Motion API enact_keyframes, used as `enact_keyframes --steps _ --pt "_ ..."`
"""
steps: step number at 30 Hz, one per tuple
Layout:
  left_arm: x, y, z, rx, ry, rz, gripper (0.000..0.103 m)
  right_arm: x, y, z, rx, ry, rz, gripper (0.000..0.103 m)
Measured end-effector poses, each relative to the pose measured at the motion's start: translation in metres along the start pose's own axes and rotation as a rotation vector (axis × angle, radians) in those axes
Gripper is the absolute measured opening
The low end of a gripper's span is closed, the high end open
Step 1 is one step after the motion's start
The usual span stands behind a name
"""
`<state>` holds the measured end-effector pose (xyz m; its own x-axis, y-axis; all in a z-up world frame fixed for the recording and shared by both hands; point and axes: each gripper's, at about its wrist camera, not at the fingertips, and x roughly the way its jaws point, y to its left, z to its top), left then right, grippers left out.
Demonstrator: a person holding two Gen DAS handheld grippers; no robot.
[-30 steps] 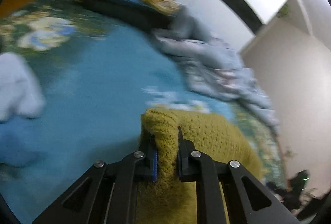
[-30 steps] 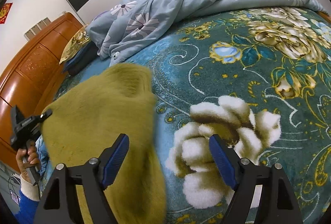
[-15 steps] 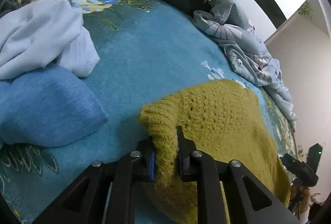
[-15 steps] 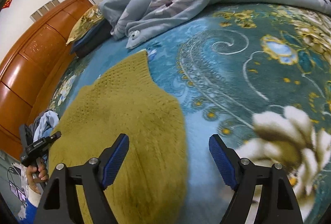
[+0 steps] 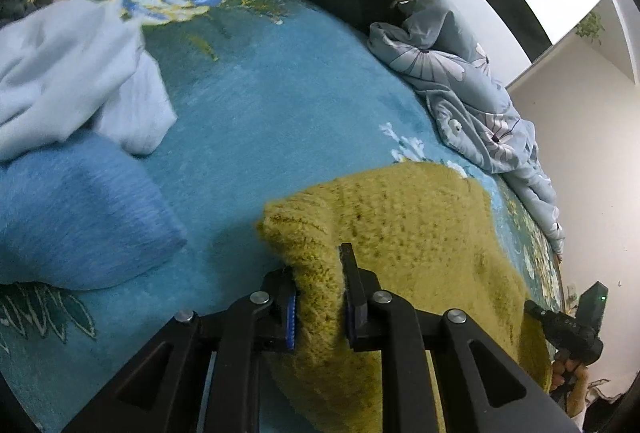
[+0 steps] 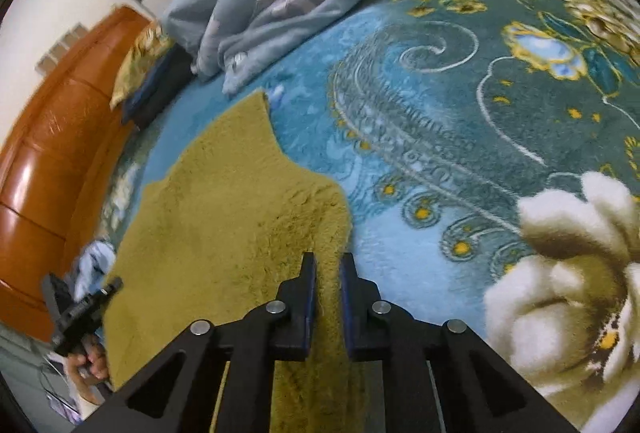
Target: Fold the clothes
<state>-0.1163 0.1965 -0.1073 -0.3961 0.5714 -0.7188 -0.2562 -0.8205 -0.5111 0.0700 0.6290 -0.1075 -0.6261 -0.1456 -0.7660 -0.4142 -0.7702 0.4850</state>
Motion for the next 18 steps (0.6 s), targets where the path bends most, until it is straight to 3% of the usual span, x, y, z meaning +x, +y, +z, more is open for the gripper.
enact_keyframes --steps 4,10,12,18 --pt "0.005 -0.034 -0.001 0.040 0.006 -0.073 0.017 -0.041 -0.015 0.012 0.014 -0.092 0.014 0.010" --pt "0.042 -0.118 -0.027 0.167 0.113 -0.209 0.017 -0.119 -0.060 0.022 0.025 -0.216 -0.101 0.010" --pt "0.053 -0.140 -0.039 0.207 0.148 -0.223 0.017 -0.141 -0.086 0.019 0.064 -0.244 -0.139 0.010" --pt "0.068 -0.169 -0.063 0.318 0.202 -0.201 0.017 -0.146 -0.151 -0.009 0.169 -0.190 -0.209 0.010"
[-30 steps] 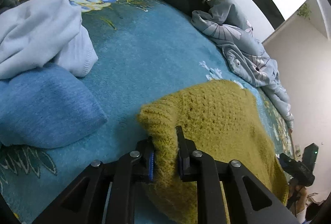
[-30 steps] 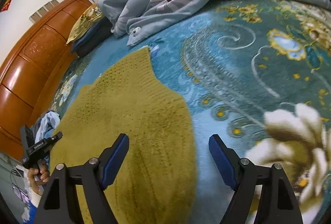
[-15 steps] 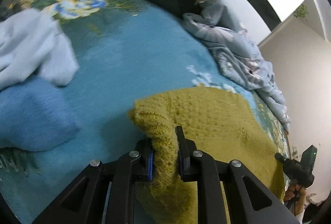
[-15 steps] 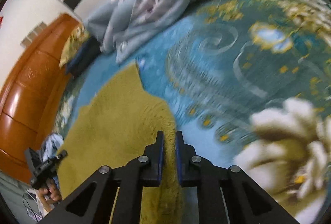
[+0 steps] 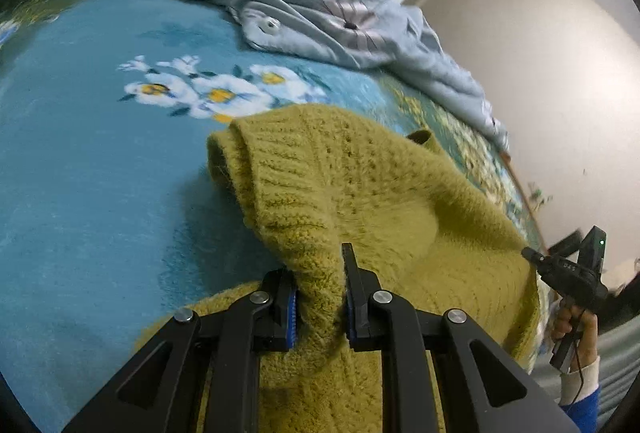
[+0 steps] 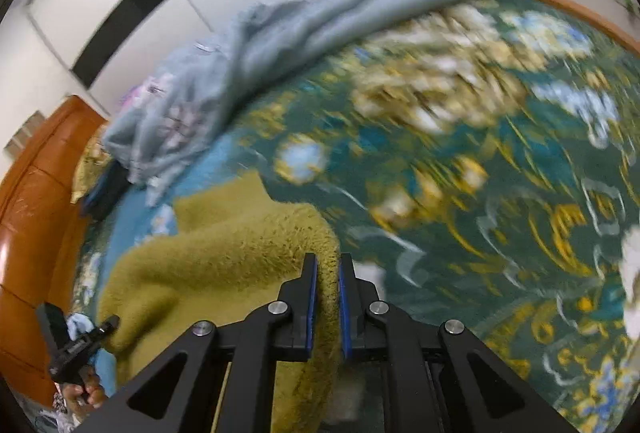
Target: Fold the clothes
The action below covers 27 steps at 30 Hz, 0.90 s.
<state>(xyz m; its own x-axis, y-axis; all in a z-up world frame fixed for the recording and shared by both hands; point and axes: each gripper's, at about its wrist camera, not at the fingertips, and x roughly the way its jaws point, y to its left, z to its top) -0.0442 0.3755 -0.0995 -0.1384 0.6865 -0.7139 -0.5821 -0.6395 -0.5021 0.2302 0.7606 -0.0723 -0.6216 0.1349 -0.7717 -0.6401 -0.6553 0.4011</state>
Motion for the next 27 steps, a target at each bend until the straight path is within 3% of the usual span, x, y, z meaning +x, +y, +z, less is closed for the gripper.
enact_keyframes --steps 4,11,14,15,16,18,19,22,25,27 --pt "-0.001 0.000 -0.001 0.021 0.020 0.003 0.019 0.029 -0.013 -0.019 0.013 0.065 -0.011 0.010" --pt "-0.010 -0.001 0.000 0.065 0.039 0.012 0.026 0.034 -0.011 -0.018 -0.025 0.061 -0.006 0.012" --pt "-0.021 0.001 0.001 0.085 0.035 0.027 0.034 0.025 -0.006 -0.020 -0.103 0.055 0.001 0.018" --pt "-0.028 0.003 0.001 0.086 0.021 0.027 0.038 0.019 -0.003 -0.021 -0.150 0.040 0.002 0.028" --pt "-0.034 0.005 0.002 0.087 0.008 0.028 0.043 0.013 -0.001 -0.022 -0.187 0.022 0.002 0.044" --pt "-0.044 0.010 0.010 0.097 -0.026 0.064 0.051 0.003 -0.001 -0.022 -0.228 -0.010 -0.001 0.056" --pt "-0.047 0.011 0.016 0.098 -0.043 0.097 0.058 0.001 0.000 -0.019 -0.238 -0.024 0.002 0.056" --pt "-0.047 0.021 0.038 0.053 -0.095 0.170 0.062 0.005 0.009 -0.001 -0.246 -0.049 0.010 0.056" --pt "-0.031 0.035 0.059 -0.012 -0.098 0.183 0.063 0.028 0.036 0.021 -0.276 -0.021 0.050 0.057" --pt "-0.012 0.041 0.069 -0.046 -0.053 0.163 0.063 0.050 0.056 0.033 -0.289 0.011 0.074 0.056"
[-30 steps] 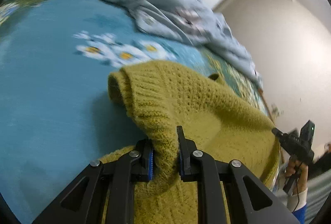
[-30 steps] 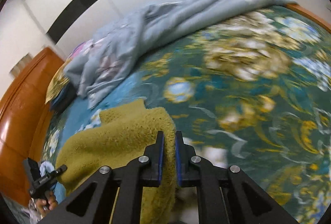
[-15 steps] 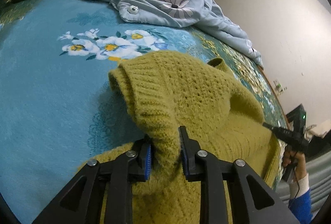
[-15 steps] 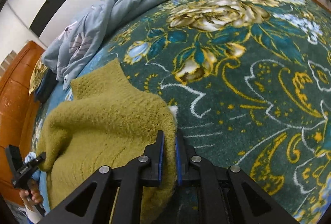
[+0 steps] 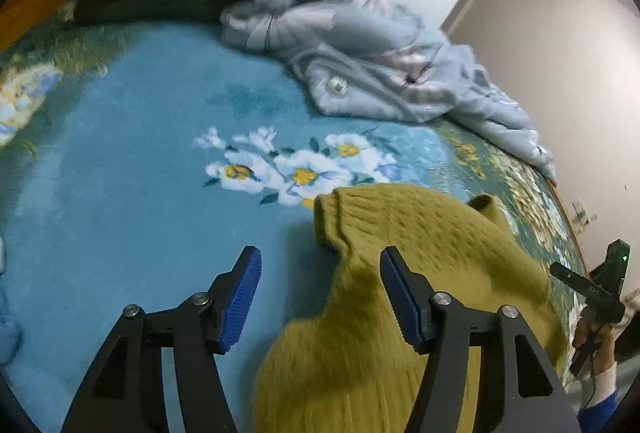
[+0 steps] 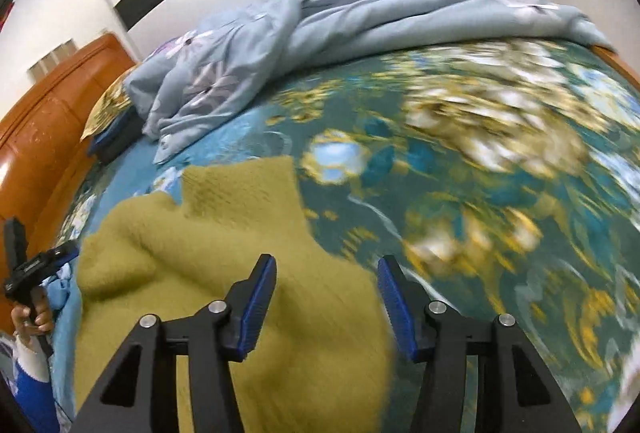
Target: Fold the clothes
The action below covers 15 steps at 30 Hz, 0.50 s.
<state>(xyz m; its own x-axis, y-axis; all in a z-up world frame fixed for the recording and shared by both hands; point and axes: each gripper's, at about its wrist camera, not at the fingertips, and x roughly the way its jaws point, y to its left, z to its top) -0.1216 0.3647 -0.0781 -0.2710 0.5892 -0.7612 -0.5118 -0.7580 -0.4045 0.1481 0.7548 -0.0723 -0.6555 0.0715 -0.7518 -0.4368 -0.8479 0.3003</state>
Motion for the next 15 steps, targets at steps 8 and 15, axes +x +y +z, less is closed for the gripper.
enact_keyframes --steps 8,15 --pt "0.058 -0.003 0.016 -0.048 0.108 -0.068 0.063 0.084 0.021 0.043 0.025 0.092 0.009 0.057" --pt "0.076 -0.009 0.025 -0.067 0.090 -0.078 0.063 0.106 0.027 0.057 0.025 0.082 -0.001 0.063"
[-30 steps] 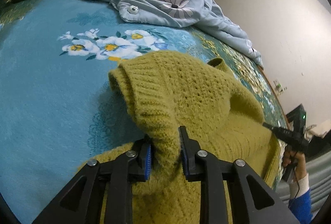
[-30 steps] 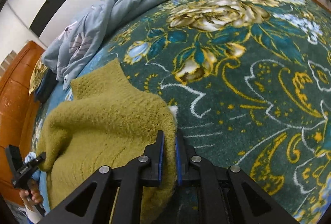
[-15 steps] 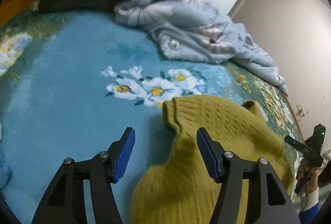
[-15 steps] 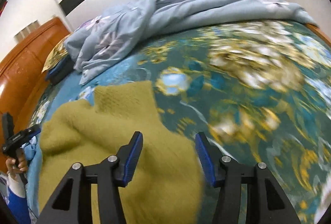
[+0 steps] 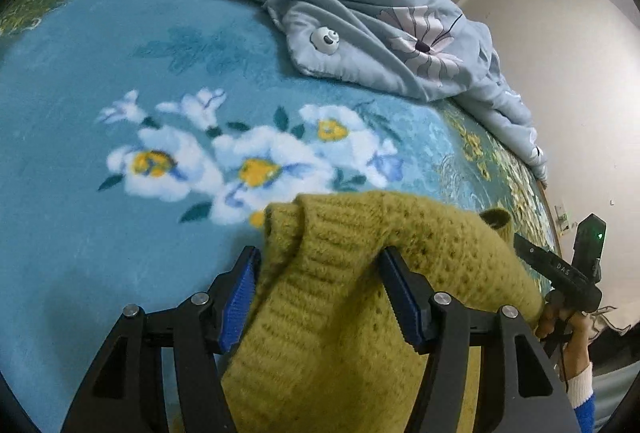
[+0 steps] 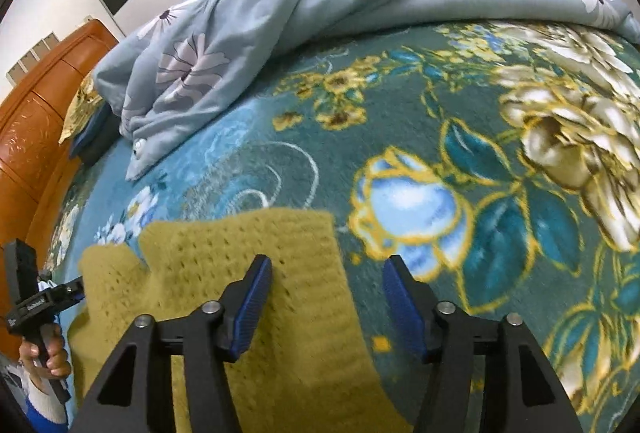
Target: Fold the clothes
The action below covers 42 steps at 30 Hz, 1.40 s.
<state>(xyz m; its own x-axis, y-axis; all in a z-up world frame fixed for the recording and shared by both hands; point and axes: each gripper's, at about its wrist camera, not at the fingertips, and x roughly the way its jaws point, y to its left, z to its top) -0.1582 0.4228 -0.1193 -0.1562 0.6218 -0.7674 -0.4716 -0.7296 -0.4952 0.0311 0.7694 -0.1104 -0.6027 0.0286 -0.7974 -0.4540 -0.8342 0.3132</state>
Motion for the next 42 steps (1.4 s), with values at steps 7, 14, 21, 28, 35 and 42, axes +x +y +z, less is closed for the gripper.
enact_keyframes --steps 7,14,21,28,35,42 --pt "0.004 -0.003 0.003 -0.001 -0.044 0.004 0.040 0.014 0.025 0.004 -0.026 0.008 0.023 0.050" --pt "-0.023 -0.014 0.021 0.010 -0.197 0.008 0.014 -0.002 0.033 0.020 -0.016 -0.049 -0.007 0.008" --pt "-0.074 -0.041 0.059 0.091 -0.454 -0.007 0.013 -0.084 0.033 0.074 0.014 -0.387 0.036 0.008" --pt "0.001 -0.013 0.063 0.049 -0.244 0.163 0.014 -0.012 0.017 0.064 0.071 -0.226 -0.013 0.008" --pt "-0.013 -0.010 0.055 0.047 -0.205 0.208 0.040 0.000 0.008 0.056 0.070 -0.192 -0.038 0.013" --pt "-0.073 -0.015 0.000 0.105 -0.216 0.264 0.053 -0.054 0.031 0.026 0.007 -0.223 -0.121 0.032"
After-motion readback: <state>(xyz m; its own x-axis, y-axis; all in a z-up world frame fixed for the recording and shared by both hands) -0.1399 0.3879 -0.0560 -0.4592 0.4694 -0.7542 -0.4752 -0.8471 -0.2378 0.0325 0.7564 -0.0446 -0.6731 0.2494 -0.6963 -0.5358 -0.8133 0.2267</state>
